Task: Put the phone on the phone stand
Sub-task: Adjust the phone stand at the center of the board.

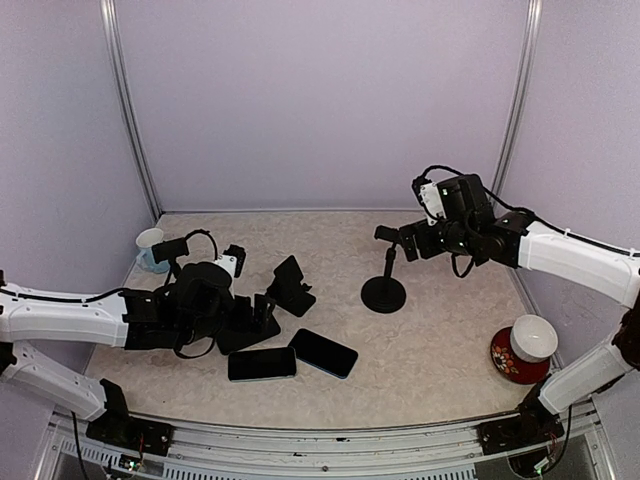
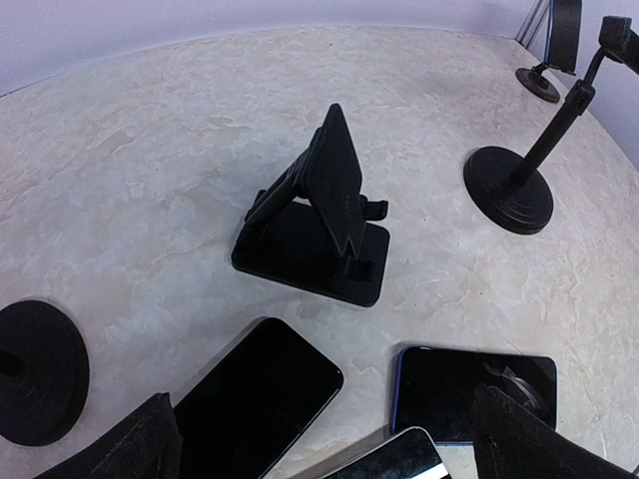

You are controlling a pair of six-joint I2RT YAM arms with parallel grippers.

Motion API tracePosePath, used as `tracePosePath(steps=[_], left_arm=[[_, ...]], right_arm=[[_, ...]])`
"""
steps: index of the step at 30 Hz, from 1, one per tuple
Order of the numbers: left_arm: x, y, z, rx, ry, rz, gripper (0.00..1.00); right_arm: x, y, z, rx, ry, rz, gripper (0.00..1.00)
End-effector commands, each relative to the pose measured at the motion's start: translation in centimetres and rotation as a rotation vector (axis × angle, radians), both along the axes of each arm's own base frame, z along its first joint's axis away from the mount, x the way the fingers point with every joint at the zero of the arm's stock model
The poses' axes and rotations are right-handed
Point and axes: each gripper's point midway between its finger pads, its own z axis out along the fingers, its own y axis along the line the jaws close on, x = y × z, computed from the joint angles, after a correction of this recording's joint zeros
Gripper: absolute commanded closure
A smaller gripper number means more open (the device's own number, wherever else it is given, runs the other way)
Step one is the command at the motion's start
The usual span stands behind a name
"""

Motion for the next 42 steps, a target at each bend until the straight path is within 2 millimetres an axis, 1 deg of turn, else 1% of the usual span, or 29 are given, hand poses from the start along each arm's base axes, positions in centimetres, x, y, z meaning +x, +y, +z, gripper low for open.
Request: tracePosePath(steps=[1,6,10,12,14,15,18,21,23,25,28,29,33,34,39,42], left_arm=[[0.8,-1.6,1.5,-0.007,-0.046,-0.031,0.01],[1.1,-2.5,1.4,-0.014,-0.046,-0.049,0.01],[1.0,-2.3,0.7,-0.017,-0.039,-0.043,0.01],[0.8,-2.2,0.5,-0.022,-0.032,-0.042,0.01],[0.7,-2.1,0.4,-0.02,-0.03,-0.046,0.01],[0.7,-2.1,0.5,-0.018,-0.035,-0.046,0.01],[0.9,-1.7,0.8,-0.019,-0.044,-0.026,0.01],[0.9,-1.5,1.1,-0.036,-0.039,-0.017,0.01],[0.9,-1.2,1.3,-0.037,-0.048,-0.013,0.01],[0.9,-0.5,1.4,-0.037,-0.06,0.009,0.01],[0.7,0.4,1.6,-0.07,-0.062,0.045,0.01],[0.6,0.6,1.9,-0.082,-0.065,0.048,0.01],[0.6,1.9,2.4,-0.078,-0.091,0.082,0.01],[0.6,2.3,2.4,-0.078,-0.095,0.097,0.01],[0.5,3.4,2.7,-0.105,-0.105,0.125,0.01],[0.3,4.1,2.7,-0.128,-0.101,0.147,0.01]], right_arm=[[-0.2,-2.0,1.5,-0.045,-0.05,-0.08,0.0],[-0.3,-3.0,2.5,-0.088,-0.074,-0.11,0.0],[-0.2,-4.2,2.8,-0.138,-0.089,-0.154,0.0],[-0.3,-4.0,2.8,-0.132,-0.078,-0.146,0.0],[-0.8,-2.9,3.0,-0.093,-0.065,-0.083,0.0],[-1.3,-2.0,3.4,-0.065,-0.066,-0.027,0.0],[-3.3,0.7,5.5,0.014,-0.115,0.126,0.0],[-5.4,2.8,7.7,0.068,-0.161,0.233,0.0],[-6.7,4.1,8.5,0.097,-0.177,0.302,0.0],[-8.0,6.1,8.9,0.128,-0.19,0.395,0.0],[-10.0,9.4,8.0,0.133,-0.172,0.537,0.0],[-10.7,10.5,7.3,0.125,-0.157,0.584,0.0],[-13.5,14.5,3.1,0.092,-0.113,0.787,0.0],[-14.1,15.4,1.6,0.079,-0.093,0.824,0.0],[-16.4,19.2,-2.9,0.043,-0.041,1.001,0.0],[-16.9,20.8,-5.6,0.017,-0.05,1.079,0.0]])
